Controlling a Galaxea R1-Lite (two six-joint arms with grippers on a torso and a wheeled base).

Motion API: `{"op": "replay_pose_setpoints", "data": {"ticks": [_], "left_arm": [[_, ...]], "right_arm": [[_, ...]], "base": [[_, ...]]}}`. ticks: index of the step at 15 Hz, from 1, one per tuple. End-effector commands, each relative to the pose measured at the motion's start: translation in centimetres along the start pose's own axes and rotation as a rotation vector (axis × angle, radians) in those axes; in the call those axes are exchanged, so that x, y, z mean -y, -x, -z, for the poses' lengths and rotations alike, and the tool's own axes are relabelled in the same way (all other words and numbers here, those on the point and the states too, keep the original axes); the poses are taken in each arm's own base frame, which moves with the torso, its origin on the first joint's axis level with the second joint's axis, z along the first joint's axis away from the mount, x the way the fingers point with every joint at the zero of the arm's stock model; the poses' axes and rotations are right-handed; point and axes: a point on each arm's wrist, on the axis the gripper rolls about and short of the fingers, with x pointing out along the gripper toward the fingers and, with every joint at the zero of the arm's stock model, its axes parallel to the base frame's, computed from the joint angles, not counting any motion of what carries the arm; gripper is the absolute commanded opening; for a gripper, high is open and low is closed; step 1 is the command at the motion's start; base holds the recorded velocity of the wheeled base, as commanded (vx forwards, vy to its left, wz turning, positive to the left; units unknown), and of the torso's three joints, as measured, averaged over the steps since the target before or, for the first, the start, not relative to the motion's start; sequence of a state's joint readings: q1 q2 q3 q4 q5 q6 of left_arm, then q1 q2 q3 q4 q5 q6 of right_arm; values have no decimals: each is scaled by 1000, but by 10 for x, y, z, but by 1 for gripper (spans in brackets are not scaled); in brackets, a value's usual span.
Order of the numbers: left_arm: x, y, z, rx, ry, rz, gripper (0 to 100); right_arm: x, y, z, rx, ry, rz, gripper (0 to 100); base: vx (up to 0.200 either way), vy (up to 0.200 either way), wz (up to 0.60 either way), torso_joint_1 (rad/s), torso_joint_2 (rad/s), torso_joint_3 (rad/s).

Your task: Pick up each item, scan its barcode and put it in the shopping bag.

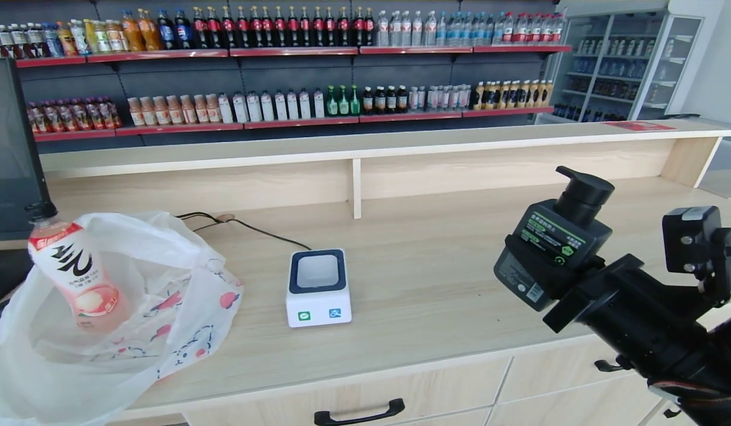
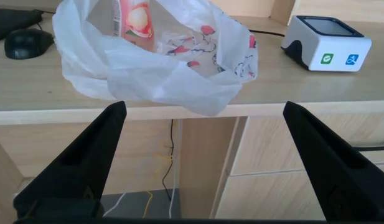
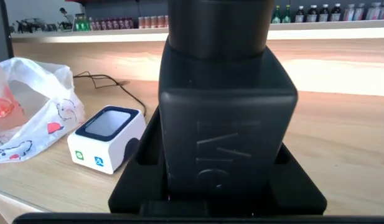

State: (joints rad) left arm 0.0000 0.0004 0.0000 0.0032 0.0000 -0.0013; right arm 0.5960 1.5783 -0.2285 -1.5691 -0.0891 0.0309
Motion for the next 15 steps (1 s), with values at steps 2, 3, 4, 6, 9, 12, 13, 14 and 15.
{"op": "replay_pose_setpoints", "data": {"ticks": [2, 3, 4, 6, 9, 12, 13, 14, 15], "left_arm": [[0, 0, 0, 1, 0, 0, 100], [0, 0, 0, 1, 0, 0, 100], [0, 0, 0, 1, 0, 0, 100], [0, 0, 0, 1, 2, 0, 100], [0, 0, 0, 1, 0, 0, 100], [0, 0, 0, 1, 0, 0, 100], [0, 0, 0, 1, 2, 0, 100], [0, 0, 0, 1, 2, 0, 100], [0, 0, 0, 2, 2, 0, 100]], "right_arm": [[0, 1, 1, -3, 2, -1, 0], [0, 1, 1, -3, 2, -1, 0], [0, 1, 1, -3, 4, 1, 0], [0, 1, 1, -5, 3, -1, 0], [0, 1, 1, -5, 5, -1, 0], [0, 0, 1, -3, 6, -1, 0], [0, 0, 1, -2, 8, -1, 0], [0, -1, 1, -3, 17, -2, 0], [0, 0, 2, -6, 34, -2, 0]], "base": [[0, 200, 0, 2, 2, 5], [0, 200, 0, 2, -2, 2], [0, 200, 0, 7, 2, 2], [0, 200, 0, -2, 2, 2], [0, 200, 0, 2, 4, 2], [0, 200, 0, 2, -1, 1], [0, 200, 0, 7, -2, -2], [0, 0, 0, 0, 0, 0], [0, 0, 0, 0, 0, 0]]}}
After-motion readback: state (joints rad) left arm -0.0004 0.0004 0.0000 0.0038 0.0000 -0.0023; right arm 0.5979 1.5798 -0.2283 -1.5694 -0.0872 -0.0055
